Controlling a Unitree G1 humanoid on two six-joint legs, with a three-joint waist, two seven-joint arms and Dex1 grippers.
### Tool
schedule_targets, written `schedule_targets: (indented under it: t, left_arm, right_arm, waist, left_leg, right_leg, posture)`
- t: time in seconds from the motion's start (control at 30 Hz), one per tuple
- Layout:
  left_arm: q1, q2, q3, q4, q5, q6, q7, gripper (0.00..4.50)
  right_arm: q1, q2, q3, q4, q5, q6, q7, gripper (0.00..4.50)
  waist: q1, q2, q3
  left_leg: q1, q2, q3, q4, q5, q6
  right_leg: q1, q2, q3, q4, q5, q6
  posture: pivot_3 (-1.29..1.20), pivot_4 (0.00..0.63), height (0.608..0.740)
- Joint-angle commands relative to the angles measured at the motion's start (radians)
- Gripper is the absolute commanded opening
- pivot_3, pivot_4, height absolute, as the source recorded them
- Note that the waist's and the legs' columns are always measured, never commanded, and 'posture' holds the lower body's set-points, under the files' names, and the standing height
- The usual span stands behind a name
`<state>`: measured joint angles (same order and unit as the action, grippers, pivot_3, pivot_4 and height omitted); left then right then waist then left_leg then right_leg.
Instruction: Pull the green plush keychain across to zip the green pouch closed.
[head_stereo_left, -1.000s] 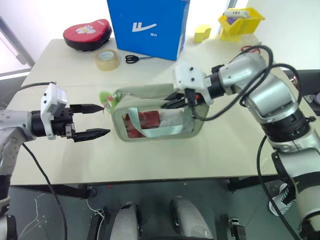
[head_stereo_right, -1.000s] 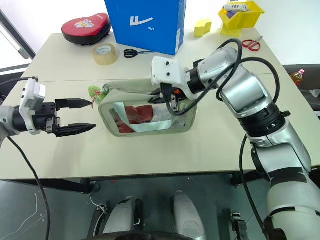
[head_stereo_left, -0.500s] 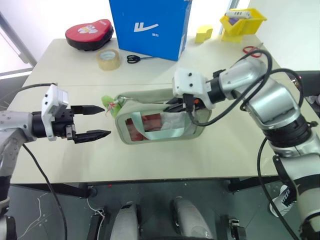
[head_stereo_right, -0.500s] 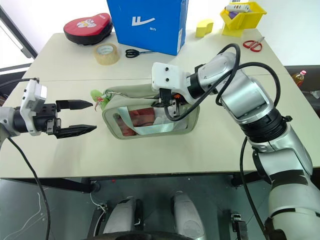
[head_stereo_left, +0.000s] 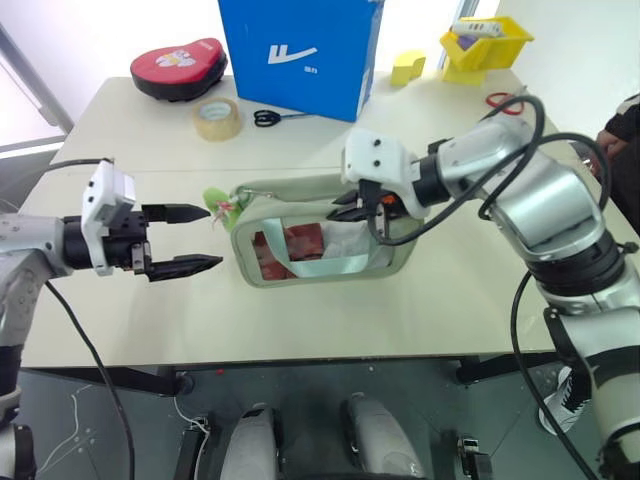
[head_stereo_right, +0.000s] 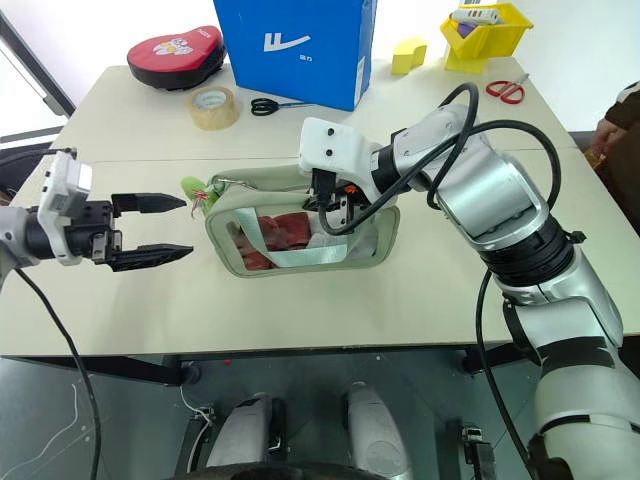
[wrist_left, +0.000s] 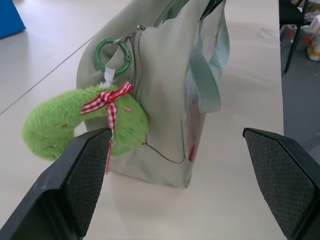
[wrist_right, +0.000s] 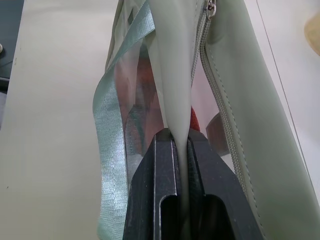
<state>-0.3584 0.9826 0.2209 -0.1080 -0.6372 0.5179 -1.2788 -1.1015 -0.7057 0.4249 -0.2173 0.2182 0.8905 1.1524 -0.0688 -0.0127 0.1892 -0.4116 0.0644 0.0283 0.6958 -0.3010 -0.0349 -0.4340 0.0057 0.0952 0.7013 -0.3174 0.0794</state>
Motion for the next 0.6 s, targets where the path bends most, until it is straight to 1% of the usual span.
schedule_targets:
  t: [0.03, 0.27, 0.33, 0.37, 0.4, 0.47, 0.5, 0.53, 0.6]
  left_arm:
    - [-0.018, 0.011, 0.015, -0.004, 0.004, -0.013, -0.005, 4.5]
    - [-0.017, 0.009, 0.012, -0.016, -0.003, -0.003, 0.0, 4.5]
    - [-0.015, 0.006, 0.01, -0.025, -0.006, 0.002, 0.003, 4.5]
    - [-0.014, 0.005, 0.009, -0.027, -0.008, 0.003, 0.004, 4.5]
    - [-0.014, 0.005, 0.009, -0.029, -0.009, 0.004, 0.005, 4.5]
    - [-0.016, 0.006, 0.009, -0.031, -0.011, 0.007, 0.004, 4.5]
    - [-0.016, 0.006, 0.009, -0.032, -0.012, 0.008, 0.004, 4.5]
    - [-0.018, 0.008, 0.009, -0.031, -0.013, 0.009, 0.002, 4.5]
    - [-0.021, 0.01, 0.008, -0.027, -0.011, 0.009, 0.0, 4.5]
  right_arm:
    - [-0.029, 0.003, -0.04, -0.027, 0.003, 0.024, -0.025, 0.06]
    - [-0.017, 0.006, -0.043, -0.05, 0.012, 0.048, -0.046, 0.06]
    - [0.006, -0.002, -0.048, -0.078, 0.019, 0.041, -0.044, 0.76]
    - [0.011, -0.004, -0.052, -0.084, 0.022, 0.041, -0.045, 1.02]
    - [0.014, -0.004, -0.061, -0.086, 0.026, 0.044, -0.047, 1.5]
    - [0.018, -0.039, -0.105, -0.079, 0.042, 0.026, -0.026, 2.66]
    - [0.019, -0.051, -0.119, -0.079, 0.051, 0.02, -0.017, 3.02]
    - [0.022, -0.077, -0.146, -0.079, 0.065, 0.008, 0.0, 3.53]
    - [0.033, -0.125, -0.184, -0.084, 0.088, -0.015, 0.032, 3.53]
  waist:
    - [0.0, 0.0, 0.0]
    - [0.0, 0.0, 0.0]
    - [0.0, 0.0, 0.0]
    - [0.0, 0.0, 0.0]
    - [0.0, 0.0, 0.0]
    - [0.001, 0.0, 0.0]
    - [0.002, 0.0, 0.0]
    - [0.003, 0.0, 0.0]
    - [0.003, 0.0, 0.0]
  left_leg:
    - [0.0, 0.0, 0.0, 0.0, 0.0, 0.0]
    - [0.0, 0.0, 0.0, 0.0, 0.0, 0.0]
    - [0.0, 0.0, 0.0, 0.0, 0.0, 0.0]
    - [0.0, 0.0, 0.0, 0.0, 0.0, 0.0]
    - [0.0, 0.0, 0.0, 0.0, 0.0, 0.0]
    - [0.0, 0.0, 0.0, 0.0, 0.0, 0.0]
    - [0.0, 0.0, 0.0, 0.0, 0.0, 0.0]
    - [0.0, 0.0, 0.0, 0.0, 0.0, 0.0]
    - [0.0, 0.0, 0.0, 0.0, 0.0, 0.0]
  right_leg:
    - [0.0, 0.0, 0.0, 0.0, 0.0, 0.0]
    - [0.0, 0.0, 0.0, 0.0, 0.0, 0.0]
    - [0.0, 0.0, 0.0, 0.0, 0.0, 0.0]
    - [0.0, 0.0, 0.0, 0.0, 0.0, 0.0]
    - [0.0, 0.0, 0.0, 0.0, 0.0, 0.0]
    - [0.0, 0.0, 0.0, 0.0, 0.0, 0.0]
    - [0.0, 0.0, 0.0, 0.0, 0.0, 0.0]
    - [0.0, 0.0, 0.0, 0.0, 0.0, 0.0]
    - [0.0, 0.0, 0.0, 0.0, 0.0, 0.0]
  posture:
    - [0.0, 0.15, 0.737]
    - [0.0, 0.15, 0.737]
    - [0.0, 0.15, 0.737]
    - [0.0, 0.15, 0.737]
    - [0.0, 0.15, 0.737]
    - [0.0, 0.15, 0.737]
    - [0.0, 0.15, 0.737]
    - [0.0, 0.15, 0.737]
    - [0.0, 0.15, 0.737]
